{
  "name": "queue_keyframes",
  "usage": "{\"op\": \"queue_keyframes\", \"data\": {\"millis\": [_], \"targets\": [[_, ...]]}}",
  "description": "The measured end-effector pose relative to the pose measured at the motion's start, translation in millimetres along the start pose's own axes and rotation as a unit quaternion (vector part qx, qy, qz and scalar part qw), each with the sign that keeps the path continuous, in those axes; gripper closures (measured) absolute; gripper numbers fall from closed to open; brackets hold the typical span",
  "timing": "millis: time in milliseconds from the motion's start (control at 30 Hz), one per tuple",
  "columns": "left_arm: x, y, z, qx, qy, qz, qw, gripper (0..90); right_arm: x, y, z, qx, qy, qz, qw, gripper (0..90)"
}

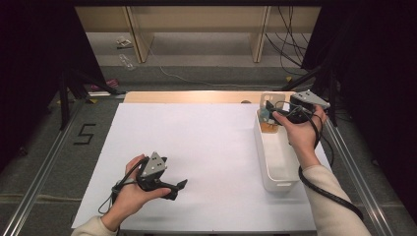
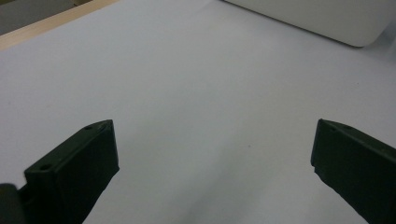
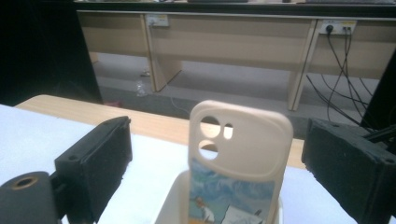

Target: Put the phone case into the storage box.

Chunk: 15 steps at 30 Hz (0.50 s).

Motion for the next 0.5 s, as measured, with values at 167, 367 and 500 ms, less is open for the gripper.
{"op": "queue_keyframes", "data": {"millis": [167, 367, 500], "targets": [[-0.2, 0.3, 0.4, -0.002, 0.0, 0.0, 1.0, 0.1, 7.8, 11.9, -6.1, 0.002, 0.001, 0.018, 0.9998, 10.3], [-0.1, 0.4, 0.1, -0.001, 0.0, 0.0, 1.0, 0.2, 19.3, 25.0, -13.4, 0.01, 0.015, 0.047, 0.9987, 11.0], [0.2, 0.5, -0.1, 0.0, 0.0, 0.001, 1.0, 0.1, 26.3, 32.8, -17.2, 0.012, 0.017, 0.066, 0.9976, 10.9]]}}
Point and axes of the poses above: each handheld gripper's, and its own axes: y roughly backward along the jaws, z roughly out of its top, x roughly to its left, the point moved 9 cm from there along -y, roughly forward along the jaws, and after that the axes turned 8 degrees about z, right-handed, at the moved point
